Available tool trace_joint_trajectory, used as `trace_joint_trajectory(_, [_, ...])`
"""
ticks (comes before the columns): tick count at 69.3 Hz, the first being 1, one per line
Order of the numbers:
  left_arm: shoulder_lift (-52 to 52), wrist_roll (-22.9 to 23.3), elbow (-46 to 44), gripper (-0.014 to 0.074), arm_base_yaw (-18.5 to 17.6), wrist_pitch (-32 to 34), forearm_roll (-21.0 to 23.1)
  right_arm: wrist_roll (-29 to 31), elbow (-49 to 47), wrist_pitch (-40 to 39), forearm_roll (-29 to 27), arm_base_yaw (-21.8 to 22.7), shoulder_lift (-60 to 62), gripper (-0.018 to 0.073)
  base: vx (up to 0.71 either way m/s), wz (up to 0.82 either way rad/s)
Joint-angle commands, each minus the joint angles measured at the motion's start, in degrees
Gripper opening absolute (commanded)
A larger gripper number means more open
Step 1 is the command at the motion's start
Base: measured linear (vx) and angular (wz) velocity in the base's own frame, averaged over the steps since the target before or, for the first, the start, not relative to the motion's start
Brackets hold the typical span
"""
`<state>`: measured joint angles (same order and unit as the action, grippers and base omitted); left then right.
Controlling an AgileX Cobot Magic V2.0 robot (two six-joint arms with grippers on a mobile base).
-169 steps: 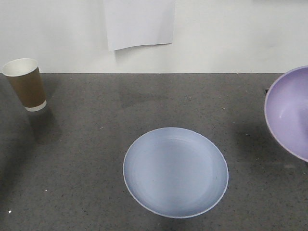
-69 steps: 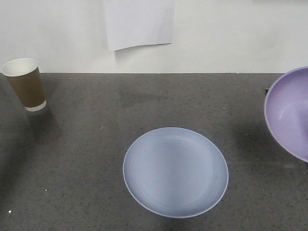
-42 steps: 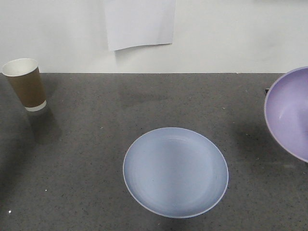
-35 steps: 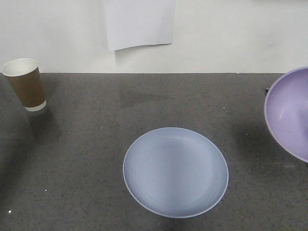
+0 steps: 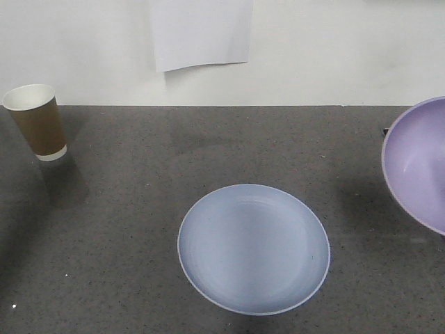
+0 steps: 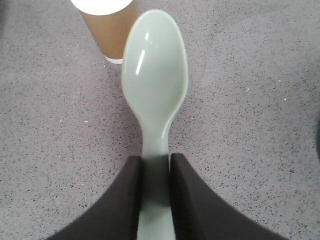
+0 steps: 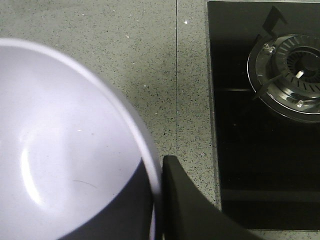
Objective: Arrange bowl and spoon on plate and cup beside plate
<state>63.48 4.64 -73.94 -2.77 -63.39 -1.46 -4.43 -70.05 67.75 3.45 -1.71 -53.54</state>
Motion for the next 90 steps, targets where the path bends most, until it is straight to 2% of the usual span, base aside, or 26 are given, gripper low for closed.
trace_joint_trajectory(1, [-1.02,-0.01,-1.39,-0.0007,0.12,3.25,0.22,0.08,-1.59,-3.64,-0.04,0.26,0.64,-0.0006,0.0,0.0])
trace_joint_trajectory(7, [-1.02,-0.01,-1.39,-0.0007,0.12,3.25,0.22,0.23,-1.59,-4.14,-0.71,0.26,0.26,-0.0006,0.0,0.0])
trace_joint_trajectory(14, [-1.02,-0.01,-1.39,-0.0007,0.12,3.29,0.22,2.78,-1.65,-4.01,-4.13,0.26,-1.6,-0.0006,0.0,0.0])
trace_joint_trajectory(36, [-1.02,-0.01,-1.39,-0.0007,0.12,3.67,0.22,14.73,-1.65,-8.55,-23.38,0.26,-14.66,-0.0006,0.0,0.0])
trace_joint_trajectory(50, [-1.02,-0.01,-1.39,-0.0007,0.12,3.67,0.22,20.82,-1.65,-8.78,-31.02,-0.03,-23.73,-0.0004,0.0,0.0])
trace_joint_trajectory(64, [-1.02,-0.01,-1.39,-0.0007,0.12,3.67,0.22,20.01,-1.65,-10.89,-28.22,-6.84,-30.03,-0.0004,0.0,0.0])
trace_joint_trajectory(74, [-1.02,-0.01,-1.39,-0.0007,0.12,3.67,0.22,15.31,-1.65,-14.3,-23.44,-12.12,-33.18,-0.0004,0.0,0.0])
trace_joint_trajectory(82, [-1.02,-0.01,-1.39,-0.0007,0.12,3.67,0.22,11.99,-1.65,-15.45,-20.42,-14.18,-35.29,-0.0004,0.0,0.0])
trace_joint_trajectory(90, [-1.02,-0.01,-1.39,-0.0007,0.12,3.67,0.22,11.64,-1.65,-15.32,-20.48,-15.0,-37.55,-0.0004,0.0,0.0])
